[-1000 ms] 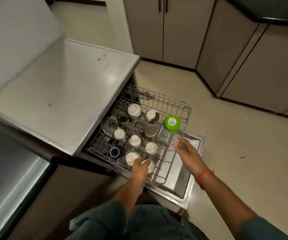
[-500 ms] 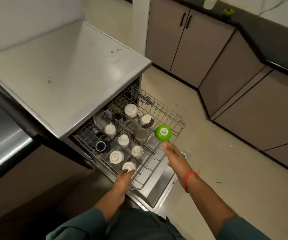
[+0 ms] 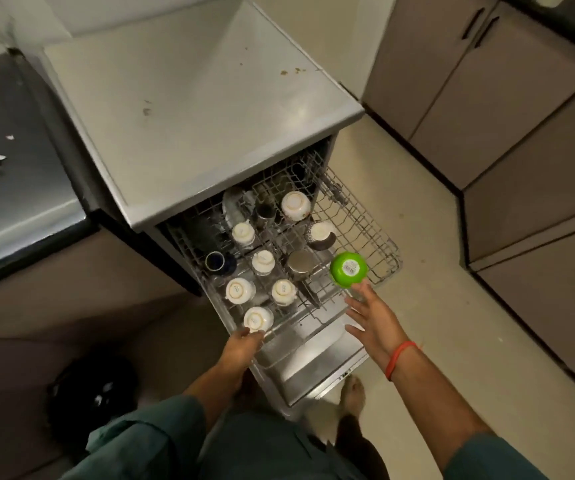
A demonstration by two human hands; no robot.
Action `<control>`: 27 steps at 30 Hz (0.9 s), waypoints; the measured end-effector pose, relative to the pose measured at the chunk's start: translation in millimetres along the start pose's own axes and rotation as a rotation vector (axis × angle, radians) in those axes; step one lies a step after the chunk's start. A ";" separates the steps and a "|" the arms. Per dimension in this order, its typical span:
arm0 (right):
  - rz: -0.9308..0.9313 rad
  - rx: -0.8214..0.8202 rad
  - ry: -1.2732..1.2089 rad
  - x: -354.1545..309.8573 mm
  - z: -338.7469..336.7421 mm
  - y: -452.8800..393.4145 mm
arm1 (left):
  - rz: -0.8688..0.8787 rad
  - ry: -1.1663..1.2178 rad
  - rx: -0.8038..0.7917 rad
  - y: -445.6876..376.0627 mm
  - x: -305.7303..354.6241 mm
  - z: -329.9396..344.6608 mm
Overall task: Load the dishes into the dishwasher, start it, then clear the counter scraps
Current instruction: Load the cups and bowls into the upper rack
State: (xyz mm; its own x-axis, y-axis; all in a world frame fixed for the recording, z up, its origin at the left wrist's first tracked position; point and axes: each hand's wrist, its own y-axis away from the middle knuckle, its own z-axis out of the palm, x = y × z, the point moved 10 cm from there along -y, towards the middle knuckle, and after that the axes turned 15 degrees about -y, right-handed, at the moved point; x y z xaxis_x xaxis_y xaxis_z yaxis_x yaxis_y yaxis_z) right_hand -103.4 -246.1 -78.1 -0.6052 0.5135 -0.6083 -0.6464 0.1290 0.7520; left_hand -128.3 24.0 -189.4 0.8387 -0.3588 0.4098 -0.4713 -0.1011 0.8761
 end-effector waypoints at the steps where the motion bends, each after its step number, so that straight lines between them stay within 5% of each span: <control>1: 0.013 -0.017 -0.014 -2.6 -6.0 -7.2 | -0.010 0.020 0.035 -6.4 -8.4 0.8; 9: 0.195 -0.191 -0.014 -20.1 -52.7 -50.4 | -0.077 0.050 0.353 59.5 -14.6 31.1; 27: 0.232 -0.233 0.206 -3.2 -56.4 -31.6 | -0.018 0.572 0.103 91.0 -33.4 133.2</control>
State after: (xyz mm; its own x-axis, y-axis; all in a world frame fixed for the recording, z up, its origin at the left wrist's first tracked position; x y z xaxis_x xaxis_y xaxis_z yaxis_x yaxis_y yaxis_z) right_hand -107.3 -299.6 -114.3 -0.8129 0.3222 -0.4852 -0.5556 -0.1791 0.8119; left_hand -235.6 -96.7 -157.2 0.8475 0.1998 0.4918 -0.4554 -0.2022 0.8670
